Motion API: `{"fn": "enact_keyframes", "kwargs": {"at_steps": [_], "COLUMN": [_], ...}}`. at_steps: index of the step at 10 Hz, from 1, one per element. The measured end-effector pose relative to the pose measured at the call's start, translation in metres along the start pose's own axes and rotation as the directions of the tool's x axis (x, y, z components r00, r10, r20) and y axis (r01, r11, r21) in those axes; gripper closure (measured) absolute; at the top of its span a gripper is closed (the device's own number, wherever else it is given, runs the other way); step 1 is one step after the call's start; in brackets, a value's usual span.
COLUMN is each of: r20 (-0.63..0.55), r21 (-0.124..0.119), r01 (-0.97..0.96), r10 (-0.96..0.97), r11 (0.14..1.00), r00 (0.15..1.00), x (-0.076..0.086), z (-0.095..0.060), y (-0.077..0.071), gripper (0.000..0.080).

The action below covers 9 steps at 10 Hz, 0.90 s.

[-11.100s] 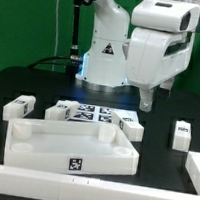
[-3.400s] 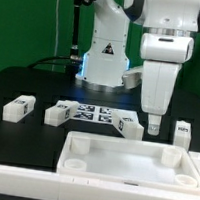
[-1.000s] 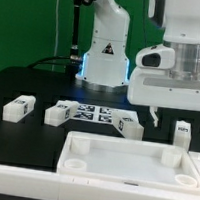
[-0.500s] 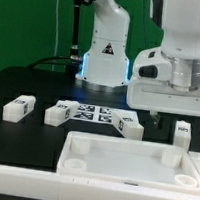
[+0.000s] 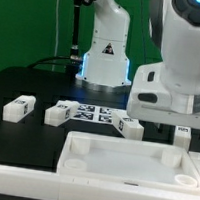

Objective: Assemble desk

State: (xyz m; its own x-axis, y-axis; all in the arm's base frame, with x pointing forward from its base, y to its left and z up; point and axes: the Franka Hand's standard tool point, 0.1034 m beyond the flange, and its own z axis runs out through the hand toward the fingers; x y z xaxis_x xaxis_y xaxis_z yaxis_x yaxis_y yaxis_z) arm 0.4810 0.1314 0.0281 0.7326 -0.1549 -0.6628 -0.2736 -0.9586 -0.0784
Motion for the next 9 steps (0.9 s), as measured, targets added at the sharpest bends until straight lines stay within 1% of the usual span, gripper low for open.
{"fn": "enact_keyframes", "kwargs": {"at_steps": [2,3,4,5,6,8,9], "r20": [0.103,0.175,0.224,0.303,0.364,0.352,0.352], "r21": [-0.009,-0.02,-0.024,-0.036,-0.04,-0.037,-0.038], "r01": [0.008,0.009,0.007,0.01,0.017,0.02,0.021], "r10": [-0.007,-0.006,-0.002,0.001,-0.001,-0.005,-0.006], "r11": [1.0,1.0,1.0,0.999,0.999,0.999,0.999], "r00": [0.995,0.985,0.975,0.953,0.932,0.936,0.936], "x": [0.003,-0.001,0.001,-0.002,0.004,0.007,0.007], "z": [0.007,0.011,0.015,0.019,0.023,0.024,0.024], "y": [-0.002,0.0,0.002,0.004,0.003,0.001,0.001], "gripper": [0.015,0.015,0.015,0.015,0.015,0.015,0.0261]}}
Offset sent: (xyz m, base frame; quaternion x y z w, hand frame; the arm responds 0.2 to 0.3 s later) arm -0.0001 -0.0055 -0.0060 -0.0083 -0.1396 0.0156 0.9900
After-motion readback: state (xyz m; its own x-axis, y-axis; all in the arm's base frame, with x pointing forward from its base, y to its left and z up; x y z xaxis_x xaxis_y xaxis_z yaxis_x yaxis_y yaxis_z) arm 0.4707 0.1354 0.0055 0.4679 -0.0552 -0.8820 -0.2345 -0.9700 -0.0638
